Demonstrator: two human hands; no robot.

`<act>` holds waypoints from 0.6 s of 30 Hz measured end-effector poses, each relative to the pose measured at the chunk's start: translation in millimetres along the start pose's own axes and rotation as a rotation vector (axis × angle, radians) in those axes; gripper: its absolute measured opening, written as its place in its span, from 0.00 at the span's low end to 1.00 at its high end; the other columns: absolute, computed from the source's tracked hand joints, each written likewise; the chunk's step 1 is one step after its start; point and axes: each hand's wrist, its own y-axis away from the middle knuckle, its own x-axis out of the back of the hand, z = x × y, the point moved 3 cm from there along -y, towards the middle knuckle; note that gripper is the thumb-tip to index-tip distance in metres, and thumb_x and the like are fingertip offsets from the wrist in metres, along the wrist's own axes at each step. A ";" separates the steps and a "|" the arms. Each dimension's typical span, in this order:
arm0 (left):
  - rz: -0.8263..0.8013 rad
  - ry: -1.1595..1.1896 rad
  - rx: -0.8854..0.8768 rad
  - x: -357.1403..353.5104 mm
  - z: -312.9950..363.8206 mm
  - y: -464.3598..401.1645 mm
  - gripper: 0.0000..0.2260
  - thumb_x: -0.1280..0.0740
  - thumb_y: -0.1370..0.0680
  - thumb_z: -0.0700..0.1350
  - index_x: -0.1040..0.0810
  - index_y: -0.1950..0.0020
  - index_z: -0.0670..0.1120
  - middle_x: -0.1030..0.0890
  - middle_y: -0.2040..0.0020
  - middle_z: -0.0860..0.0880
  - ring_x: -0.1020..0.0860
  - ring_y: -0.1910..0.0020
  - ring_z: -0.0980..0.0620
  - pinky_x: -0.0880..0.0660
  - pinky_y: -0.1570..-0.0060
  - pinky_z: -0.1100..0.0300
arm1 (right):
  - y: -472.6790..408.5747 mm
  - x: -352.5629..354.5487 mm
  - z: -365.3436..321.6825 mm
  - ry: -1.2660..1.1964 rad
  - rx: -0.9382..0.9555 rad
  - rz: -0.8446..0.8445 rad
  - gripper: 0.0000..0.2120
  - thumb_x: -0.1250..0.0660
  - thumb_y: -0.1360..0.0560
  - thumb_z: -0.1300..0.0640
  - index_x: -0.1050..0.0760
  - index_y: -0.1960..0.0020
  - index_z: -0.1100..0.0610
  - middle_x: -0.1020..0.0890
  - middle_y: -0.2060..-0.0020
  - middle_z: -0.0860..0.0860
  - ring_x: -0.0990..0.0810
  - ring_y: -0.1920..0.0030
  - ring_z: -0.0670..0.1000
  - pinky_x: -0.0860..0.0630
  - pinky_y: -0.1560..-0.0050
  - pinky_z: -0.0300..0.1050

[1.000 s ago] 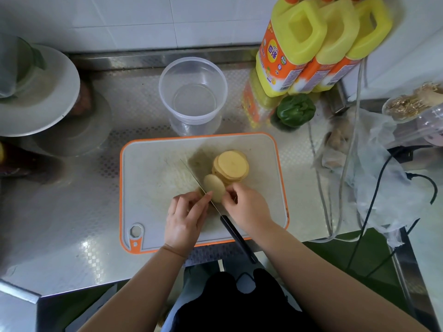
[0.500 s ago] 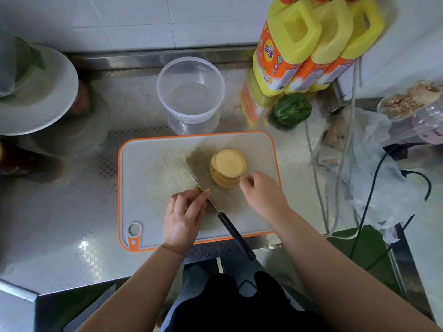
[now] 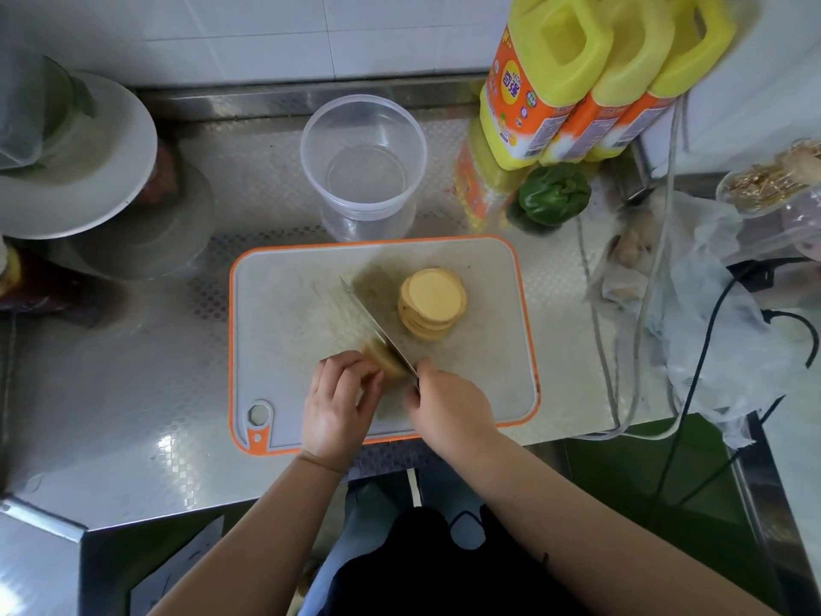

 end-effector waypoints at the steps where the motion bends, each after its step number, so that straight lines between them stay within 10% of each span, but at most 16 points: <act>1: 0.000 -0.004 -0.003 0.0 0.3 1.4 0.06 0.34 0.20 0.42 0.22 0.51 0.40 0.21 0.53 0.42 0.25 0.55 0.46 0.32 0.48 0.66 | -1.2 -0.2 0.1 0.008 0.013 0.006 0.11 0.45 0.19 0.52 0.30 0.42 0.56 0.21 0.61 0.52 0.21 0.60 0.56 0.30 0.65 0.46; 8: -0.002 0.014 -0.038 -5.8 4.8 -4.2 0.03 0.34 0.21 0.39 0.24 0.47 0.45 0.21 0.52 0.43 0.25 0.53 0.44 0.31 0.45 0.63 | 23.8 20.2 -12.5 0.231 0.163 0.305 0.07 0.31 0.31 0.58 0.26 0.66 0.57 0.28 0.79 0.49 0.29 0.83 0.51 0.45 0.78 0.36; 18: -0.025 0.037 -0.053 -7.5 8.2 -8.9 0.04 0.36 0.20 0.41 0.25 0.46 0.45 0.26 0.48 0.48 0.26 0.51 0.45 0.37 0.39 0.68 | 38.0 27.1 -15.9 0.213 0.100 0.297 0.14 0.21 0.40 0.58 0.27 0.67 0.55 0.28 0.80 0.48 0.29 0.83 0.49 0.43 0.81 0.38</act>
